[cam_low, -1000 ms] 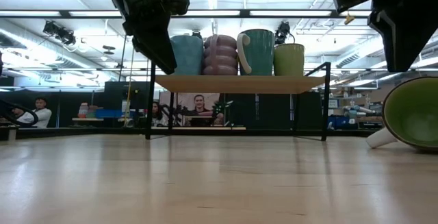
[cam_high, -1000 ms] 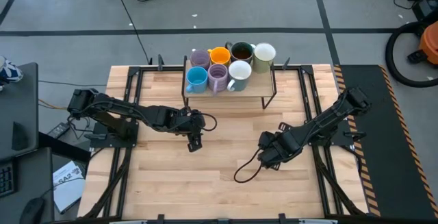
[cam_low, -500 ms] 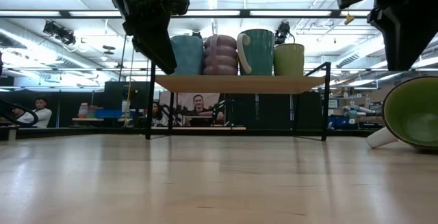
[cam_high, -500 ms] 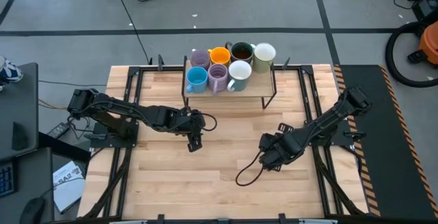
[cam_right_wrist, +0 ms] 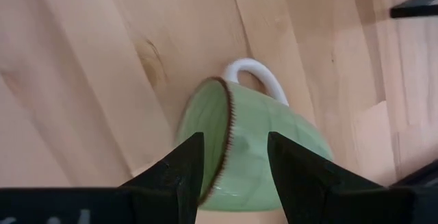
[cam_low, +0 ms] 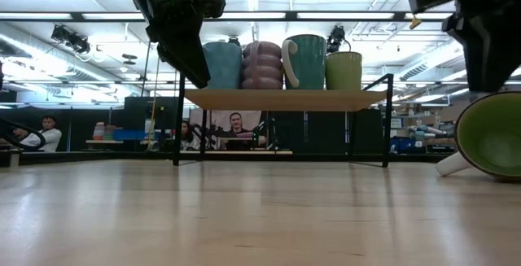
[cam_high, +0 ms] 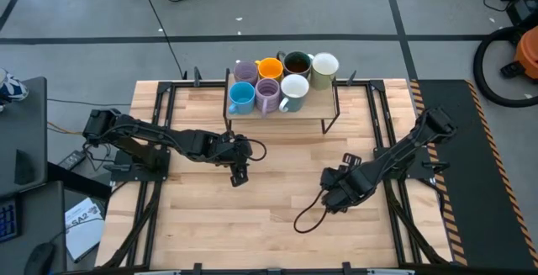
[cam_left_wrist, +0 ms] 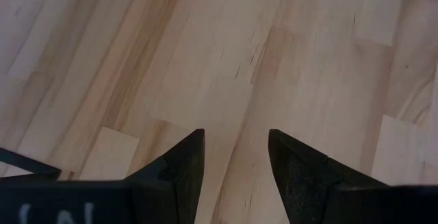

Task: Place coffee mugs
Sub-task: Put the light green mug on the shelf

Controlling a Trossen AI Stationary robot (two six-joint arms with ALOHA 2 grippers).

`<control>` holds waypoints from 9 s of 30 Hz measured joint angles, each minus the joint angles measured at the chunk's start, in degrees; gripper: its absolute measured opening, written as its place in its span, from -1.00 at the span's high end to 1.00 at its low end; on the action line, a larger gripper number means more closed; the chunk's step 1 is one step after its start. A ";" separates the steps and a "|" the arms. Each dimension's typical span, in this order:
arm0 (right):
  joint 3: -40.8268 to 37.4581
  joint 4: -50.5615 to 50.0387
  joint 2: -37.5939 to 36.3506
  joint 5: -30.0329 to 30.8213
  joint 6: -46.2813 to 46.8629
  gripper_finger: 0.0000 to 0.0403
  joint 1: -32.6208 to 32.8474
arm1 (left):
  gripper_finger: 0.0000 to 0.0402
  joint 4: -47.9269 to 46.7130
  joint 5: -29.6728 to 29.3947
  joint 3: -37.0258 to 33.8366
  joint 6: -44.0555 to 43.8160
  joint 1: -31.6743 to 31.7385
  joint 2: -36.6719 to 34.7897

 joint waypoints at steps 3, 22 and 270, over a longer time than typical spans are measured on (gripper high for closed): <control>-1.59 -0.26 0.00 0.12 0.00 0.17 -0.01 | 0.16 0.00 0.00 0.00 0.00 -0.02 0.00; -6.25 0.00 -0.04 1.05 2.88 0.18 -0.04 | 0.16 0.24 0.01 0.00 -0.02 -0.02 0.07; 6.65 14.88 0.48 -14.46 -63.68 0.86 -11.98 | 0.16 1.95 0.02 0.02 -0.37 0.00 0.02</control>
